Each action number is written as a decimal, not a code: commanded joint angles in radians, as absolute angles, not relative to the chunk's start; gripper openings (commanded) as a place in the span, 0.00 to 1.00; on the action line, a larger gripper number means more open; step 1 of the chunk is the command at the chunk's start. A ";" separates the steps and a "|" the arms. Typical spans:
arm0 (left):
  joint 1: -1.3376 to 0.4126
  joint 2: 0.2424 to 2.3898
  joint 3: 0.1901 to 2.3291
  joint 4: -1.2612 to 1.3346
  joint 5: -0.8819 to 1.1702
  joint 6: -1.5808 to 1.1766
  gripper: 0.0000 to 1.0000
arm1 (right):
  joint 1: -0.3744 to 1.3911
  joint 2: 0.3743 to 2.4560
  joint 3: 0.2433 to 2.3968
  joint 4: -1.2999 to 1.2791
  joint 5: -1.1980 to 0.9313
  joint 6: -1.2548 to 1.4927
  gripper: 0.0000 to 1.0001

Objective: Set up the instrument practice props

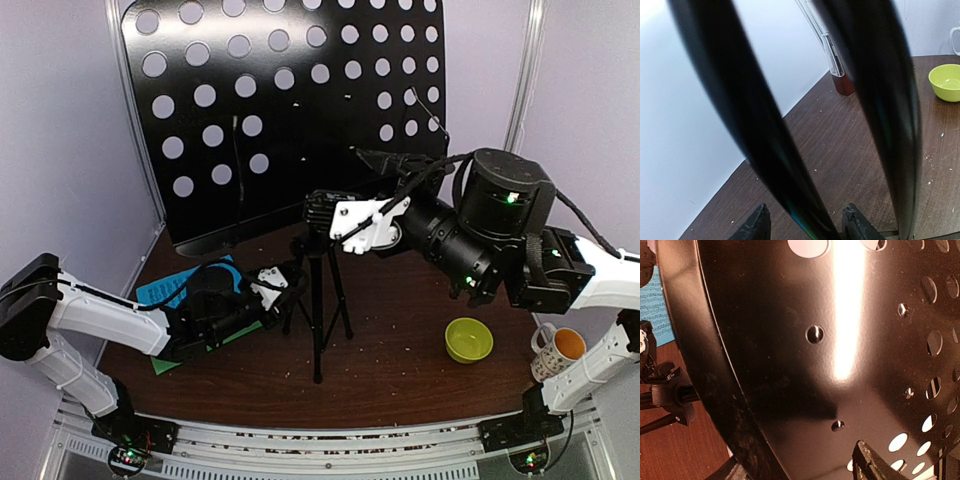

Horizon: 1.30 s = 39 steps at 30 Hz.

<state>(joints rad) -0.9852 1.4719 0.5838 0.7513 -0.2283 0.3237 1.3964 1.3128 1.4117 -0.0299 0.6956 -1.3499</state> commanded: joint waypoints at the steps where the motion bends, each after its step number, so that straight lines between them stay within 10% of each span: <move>1: -0.979 1.479 0.619 0.765 -0.223 0.339 0.50 | 1.397 1.275 1.392 -0.045 0.687 -1.305 0.66; 39: -0.898 1.297 0.438 0.750 -0.074 0.207 0.68 | 1.474 1.115 1.034 -0.072 0.446 -0.778 0.75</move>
